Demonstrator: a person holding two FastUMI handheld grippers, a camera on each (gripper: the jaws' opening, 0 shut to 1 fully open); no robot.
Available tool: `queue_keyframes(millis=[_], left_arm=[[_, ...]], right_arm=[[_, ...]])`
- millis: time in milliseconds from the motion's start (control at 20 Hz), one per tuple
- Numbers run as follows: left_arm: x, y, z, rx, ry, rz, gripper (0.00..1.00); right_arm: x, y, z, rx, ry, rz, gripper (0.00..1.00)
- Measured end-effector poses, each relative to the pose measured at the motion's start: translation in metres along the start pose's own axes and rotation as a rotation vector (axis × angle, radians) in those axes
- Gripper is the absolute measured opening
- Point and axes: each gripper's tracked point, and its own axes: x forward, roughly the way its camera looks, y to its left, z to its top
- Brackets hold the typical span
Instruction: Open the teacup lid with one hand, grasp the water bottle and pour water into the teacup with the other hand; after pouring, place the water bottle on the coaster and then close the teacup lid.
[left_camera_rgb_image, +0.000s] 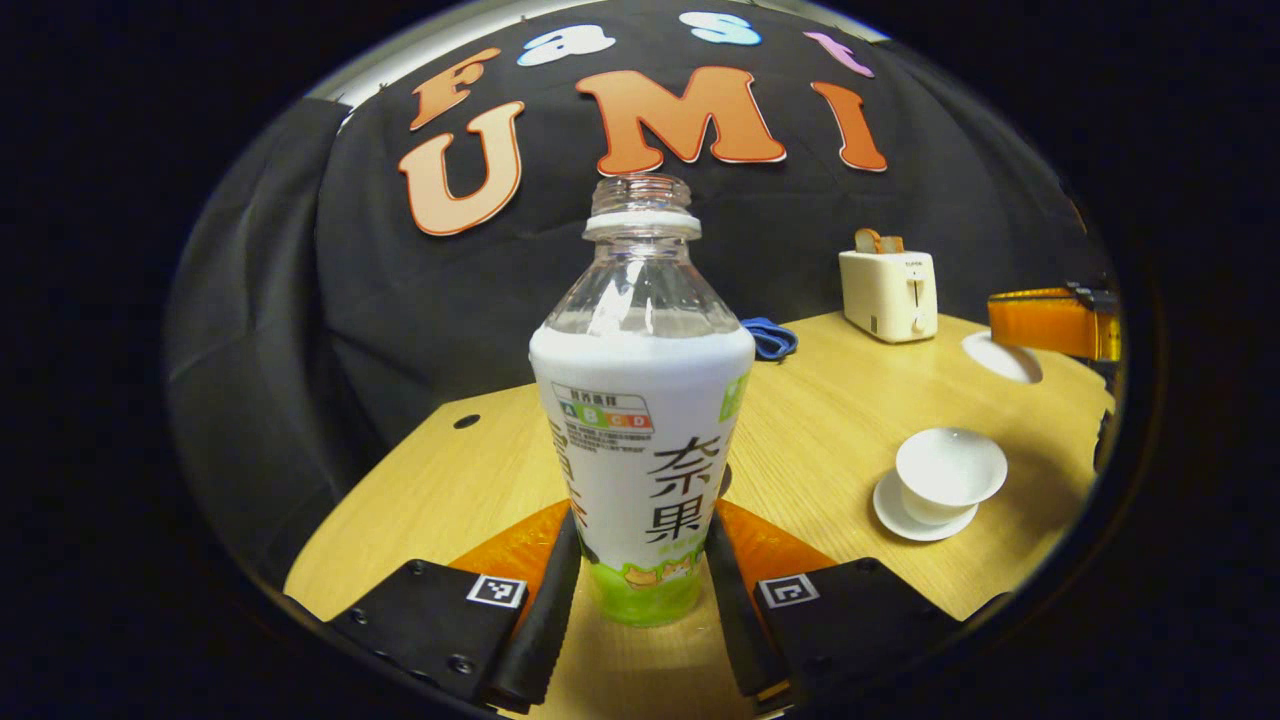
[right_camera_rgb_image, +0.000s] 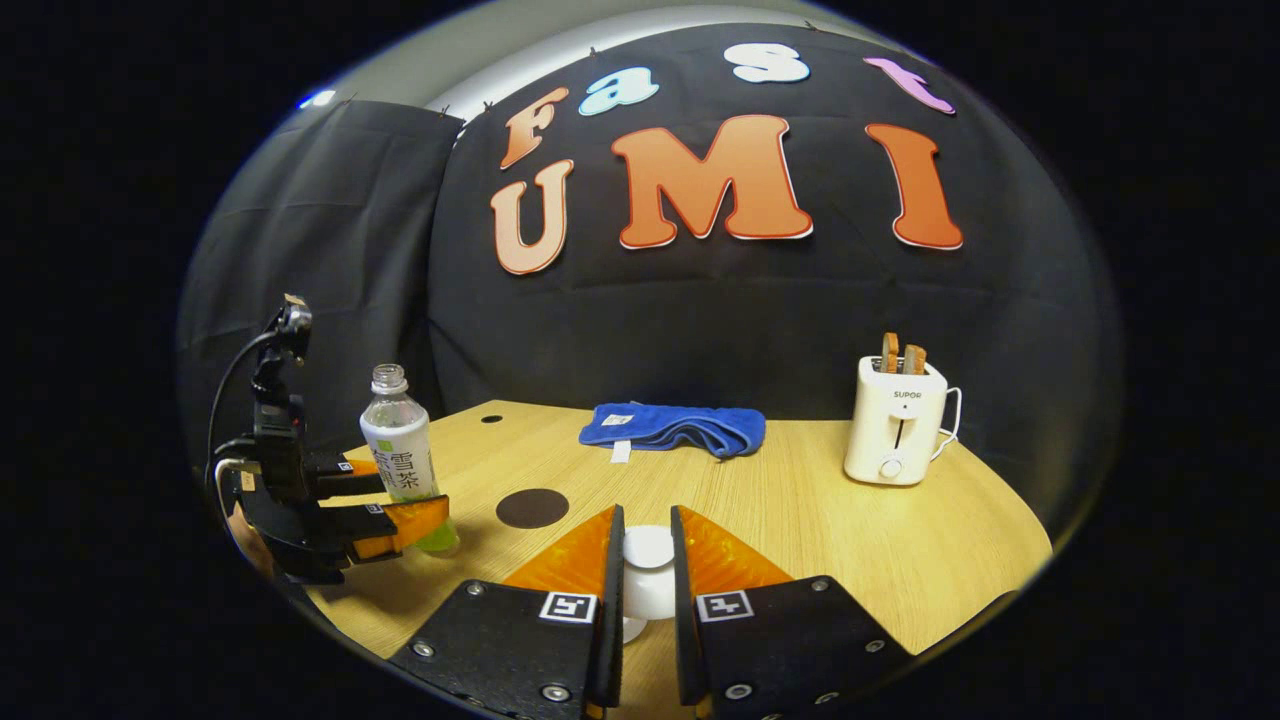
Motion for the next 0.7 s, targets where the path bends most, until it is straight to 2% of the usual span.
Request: queue_keyframes(millis=[150,300,700], left_arm=[[0.002,0.004,0.002,0.106,0.023,0.037,0.69],[0.002,0.005,0.010,0.255,0.006,0.072,0.69],[0.009,-0.007,-0.003,0.574,0.001,0.084,0.68]], right_arm=[[-0.003,-0.010,0.005,0.025,-0.017,-0.013,0.22],[-0.005,-0.018,0.007,0.026,-0.026,-0.031,0.22],[-0.015,-0.041,0.011,0.046,-0.052,-0.086,0.22]])
